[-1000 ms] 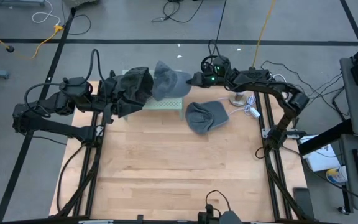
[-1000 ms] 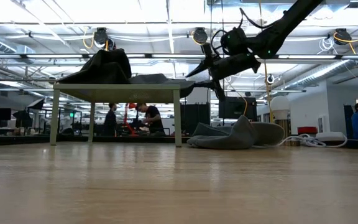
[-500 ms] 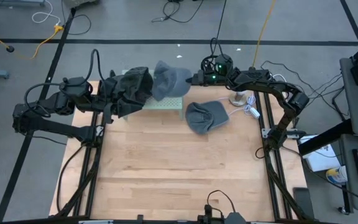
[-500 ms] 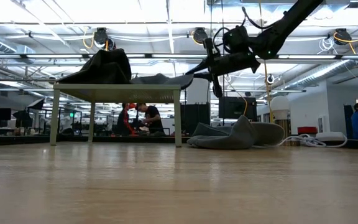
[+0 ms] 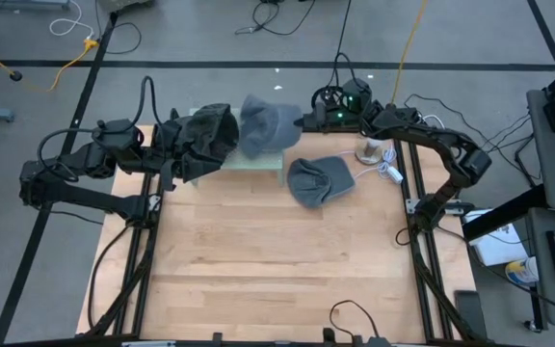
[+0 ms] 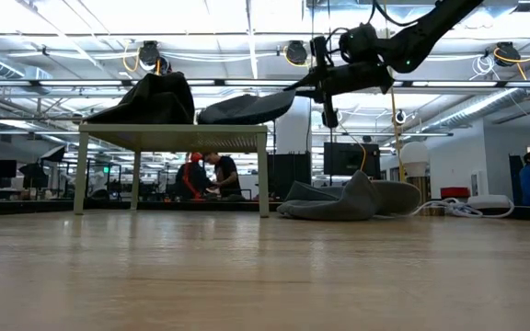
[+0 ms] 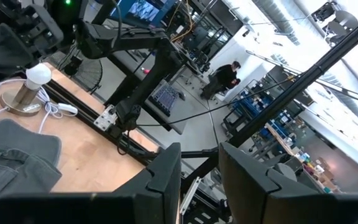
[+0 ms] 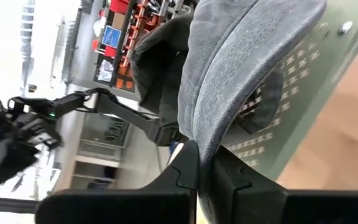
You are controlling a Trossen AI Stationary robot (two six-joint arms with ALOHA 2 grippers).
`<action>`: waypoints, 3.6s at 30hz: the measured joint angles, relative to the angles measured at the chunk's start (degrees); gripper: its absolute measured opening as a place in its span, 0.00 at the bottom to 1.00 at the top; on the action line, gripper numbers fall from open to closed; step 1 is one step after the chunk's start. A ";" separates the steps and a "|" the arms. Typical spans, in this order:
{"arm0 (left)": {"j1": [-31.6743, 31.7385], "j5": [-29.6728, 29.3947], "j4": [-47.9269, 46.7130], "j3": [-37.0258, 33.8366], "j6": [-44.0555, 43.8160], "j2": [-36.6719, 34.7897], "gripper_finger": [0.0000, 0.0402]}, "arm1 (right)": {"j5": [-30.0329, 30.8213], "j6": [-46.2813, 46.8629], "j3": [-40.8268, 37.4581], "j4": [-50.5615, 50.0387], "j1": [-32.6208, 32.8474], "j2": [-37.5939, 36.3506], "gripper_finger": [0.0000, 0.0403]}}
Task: Pick & Place hat
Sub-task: Put the gray cap on the shelf, then stack the gray cap on the gray cap on the shelf
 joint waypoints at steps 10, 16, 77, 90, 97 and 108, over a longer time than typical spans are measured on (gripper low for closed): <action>0.00 0.01 0.00 0.00 -2.86 0.00 0.28 | 1.46 10.36 0.00 3.07 0.85 -0.24 0.01; 0.00 0.57 0.01 0.00 -2.90 0.00 0.28 | 1.46 16.78 0.00 8.95 0.90 -0.26 0.01; -0.07 3.06 0.04 0.00 -1.18 -0.02 0.28 | 11.93 3.26 0.02 -9.40 5.55 3.63 0.65; -0.05 4.87 0.06 0.00 -1.13 -0.01 0.28 | 1.46 -0.85 0.02 -10.44 3.06 3.21 0.66; -0.07 4.90 0.05 0.00 -0.98 -0.02 0.28 | -6.47 -1.85 0.02 -10.44 0.51 3.19 0.67; -0.07 3.99 0.04 0.00 -0.91 -0.02 0.28 | -26.96 -5.83 0.02 -10.79 -3.75 3.18 0.65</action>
